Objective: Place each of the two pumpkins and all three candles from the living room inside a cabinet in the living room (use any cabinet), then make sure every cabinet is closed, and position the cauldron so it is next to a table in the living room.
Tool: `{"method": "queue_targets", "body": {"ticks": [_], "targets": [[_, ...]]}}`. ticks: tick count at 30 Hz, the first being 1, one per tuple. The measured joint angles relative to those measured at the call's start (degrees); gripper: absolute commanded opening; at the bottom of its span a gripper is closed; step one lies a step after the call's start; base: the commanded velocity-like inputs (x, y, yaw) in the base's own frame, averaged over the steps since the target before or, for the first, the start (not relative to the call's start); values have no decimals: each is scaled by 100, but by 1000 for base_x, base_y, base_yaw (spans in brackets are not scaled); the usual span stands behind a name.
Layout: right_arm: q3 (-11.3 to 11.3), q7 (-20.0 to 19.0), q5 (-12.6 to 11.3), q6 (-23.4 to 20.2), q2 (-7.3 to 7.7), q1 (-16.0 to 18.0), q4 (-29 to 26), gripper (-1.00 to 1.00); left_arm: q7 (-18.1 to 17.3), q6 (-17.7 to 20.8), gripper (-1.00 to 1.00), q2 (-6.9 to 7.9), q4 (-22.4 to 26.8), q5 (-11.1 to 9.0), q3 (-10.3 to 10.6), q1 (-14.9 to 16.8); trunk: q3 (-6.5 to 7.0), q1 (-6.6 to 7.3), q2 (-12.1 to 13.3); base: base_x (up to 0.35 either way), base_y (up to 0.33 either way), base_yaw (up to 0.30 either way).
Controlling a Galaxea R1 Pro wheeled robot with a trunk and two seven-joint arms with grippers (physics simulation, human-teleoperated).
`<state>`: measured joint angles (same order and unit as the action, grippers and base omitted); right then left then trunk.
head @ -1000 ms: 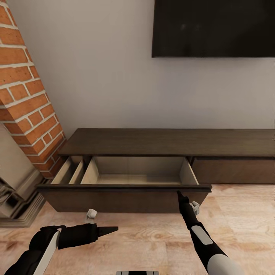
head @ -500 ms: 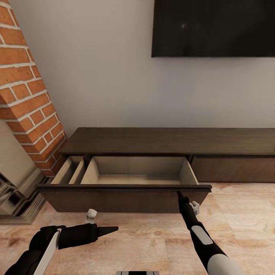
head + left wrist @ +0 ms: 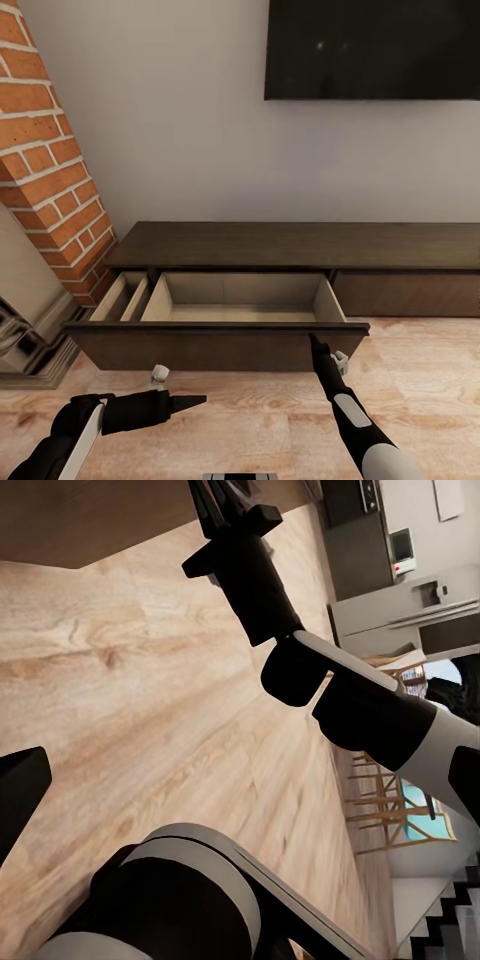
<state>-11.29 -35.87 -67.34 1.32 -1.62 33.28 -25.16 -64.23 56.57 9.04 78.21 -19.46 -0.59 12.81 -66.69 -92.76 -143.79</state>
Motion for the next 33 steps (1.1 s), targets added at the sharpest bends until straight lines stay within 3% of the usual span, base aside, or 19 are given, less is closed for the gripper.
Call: {"method": "queue_targets", "body": {"ticks": [17, 23, 33], "targets": [[32, 18, 43, 91, 1, 11, 9, -100, 0, -1, 100, -1, -1, 0, 1, 1, 0, 0, 0, -32, 0, 0], [5, 224, 37, 86, 3, 275, 218, -100, 0, -1, 100, -1, -2, -2, 2, 2, 0, -4, 2, -108, 0, 0], [5, 254, 41, 90, 2, 292, 224, -100, -1, -1, 100, 0, -2, -4, 2, 2, 0, -3, 2, -7, 0, 0]]}}
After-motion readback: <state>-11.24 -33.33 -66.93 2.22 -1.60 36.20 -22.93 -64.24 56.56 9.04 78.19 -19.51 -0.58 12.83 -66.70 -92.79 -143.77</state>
